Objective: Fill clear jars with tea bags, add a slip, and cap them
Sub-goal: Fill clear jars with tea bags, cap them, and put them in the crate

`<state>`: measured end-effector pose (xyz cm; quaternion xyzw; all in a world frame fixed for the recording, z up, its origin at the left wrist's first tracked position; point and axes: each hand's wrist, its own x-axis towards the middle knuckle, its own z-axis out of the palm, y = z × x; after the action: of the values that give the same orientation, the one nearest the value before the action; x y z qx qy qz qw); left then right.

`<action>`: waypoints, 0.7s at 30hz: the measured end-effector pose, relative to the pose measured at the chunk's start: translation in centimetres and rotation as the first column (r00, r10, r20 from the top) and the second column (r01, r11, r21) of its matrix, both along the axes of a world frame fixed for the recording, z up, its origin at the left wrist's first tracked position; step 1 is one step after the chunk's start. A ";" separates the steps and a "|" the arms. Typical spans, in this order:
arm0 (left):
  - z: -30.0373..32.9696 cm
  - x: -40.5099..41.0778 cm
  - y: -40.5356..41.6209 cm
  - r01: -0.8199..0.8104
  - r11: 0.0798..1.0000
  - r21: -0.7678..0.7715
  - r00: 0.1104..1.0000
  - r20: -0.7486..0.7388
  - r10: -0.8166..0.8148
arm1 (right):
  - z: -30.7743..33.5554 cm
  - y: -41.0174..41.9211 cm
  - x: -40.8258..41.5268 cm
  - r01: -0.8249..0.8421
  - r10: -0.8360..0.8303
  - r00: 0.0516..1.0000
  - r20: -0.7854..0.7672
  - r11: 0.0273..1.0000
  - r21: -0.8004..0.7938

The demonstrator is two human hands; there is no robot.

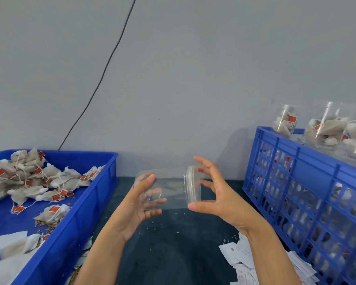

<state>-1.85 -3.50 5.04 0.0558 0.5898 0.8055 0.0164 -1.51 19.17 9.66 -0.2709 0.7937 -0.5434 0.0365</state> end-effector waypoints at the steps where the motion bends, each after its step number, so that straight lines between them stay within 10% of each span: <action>1: 0.1 0.0 0.1 0.002 1.000 -0.016 1.000 -0.001 -0.002 | -0.1 -0.3 0.0 0.003 -0.003 1.000 0.022 1.000 -0.005; 10: 0.2 0.2 -0.4 -0.021 0.996 -0.088 1.000 -0.016 0.020 | -0.5 -1.6 -0.4 0.068 -0.036 0.965 0.259 0.991 -0.113; 21: 0.0 0.0 -0.9 -0.003 1.000 -0.021 0.997 0.076 0.004 | -0.7 -0.9 -0.4 -0.084 0.086 0.989 -0.122 0.996 0.022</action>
<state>-1.89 -4.36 5.06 0.0239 0.5972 0.8009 0.0381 -1.90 18.26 8.93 -0.3372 0.7866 -0.5171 0.0129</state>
